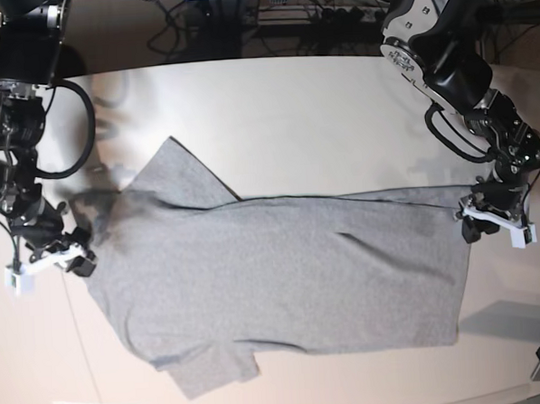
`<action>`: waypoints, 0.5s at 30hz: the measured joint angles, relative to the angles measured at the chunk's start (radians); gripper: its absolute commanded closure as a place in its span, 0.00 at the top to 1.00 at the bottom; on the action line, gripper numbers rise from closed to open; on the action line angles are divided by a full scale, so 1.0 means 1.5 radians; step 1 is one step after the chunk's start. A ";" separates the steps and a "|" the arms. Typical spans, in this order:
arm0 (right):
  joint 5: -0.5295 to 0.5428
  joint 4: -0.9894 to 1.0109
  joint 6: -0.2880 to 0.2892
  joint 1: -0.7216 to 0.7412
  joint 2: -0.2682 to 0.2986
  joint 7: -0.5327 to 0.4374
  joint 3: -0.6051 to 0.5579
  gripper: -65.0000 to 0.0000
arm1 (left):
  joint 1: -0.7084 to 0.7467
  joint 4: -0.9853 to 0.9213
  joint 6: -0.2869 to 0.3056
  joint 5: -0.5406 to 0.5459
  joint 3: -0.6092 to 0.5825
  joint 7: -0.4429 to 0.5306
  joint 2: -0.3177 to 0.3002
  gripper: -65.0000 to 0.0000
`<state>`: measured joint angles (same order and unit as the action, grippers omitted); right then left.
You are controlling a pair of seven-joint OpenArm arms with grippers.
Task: Fold the T-shirt properly
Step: 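Lower the held edge onto the table and open both grippers, then raise the right gripper and move it over the shirt's sleeve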
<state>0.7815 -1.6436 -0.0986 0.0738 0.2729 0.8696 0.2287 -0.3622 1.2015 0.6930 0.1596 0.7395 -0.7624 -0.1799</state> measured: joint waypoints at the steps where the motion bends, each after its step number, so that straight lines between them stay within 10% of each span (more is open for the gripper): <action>1: 0.002 -0.031 -0.001 -0.007 0.000 0.002 0.001 0.33 | 0.002 0.024 0.000 0.003 0.000 -0.005 0.001 0.45; 8: 0.009 -0.131 -0.105 -0.091 -0.066 0.076 0.008 0.33 | 0.051 0.189 0.001 0.013 -0.006 -0.119 0.006 0.45; 15: 0.008 -0.137 -0.107 -0.199 -0.162 0.090 0.044 0.33 | 0.179 0.293 0.001 0.011 -0.006 -0.125 0.028 0.45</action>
<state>0.7933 -1.8488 -0.2596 -0.2249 0.0303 1.0050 0.2947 -0.0933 1.6409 0.6941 0.1764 0.7311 -0.9497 -0.1371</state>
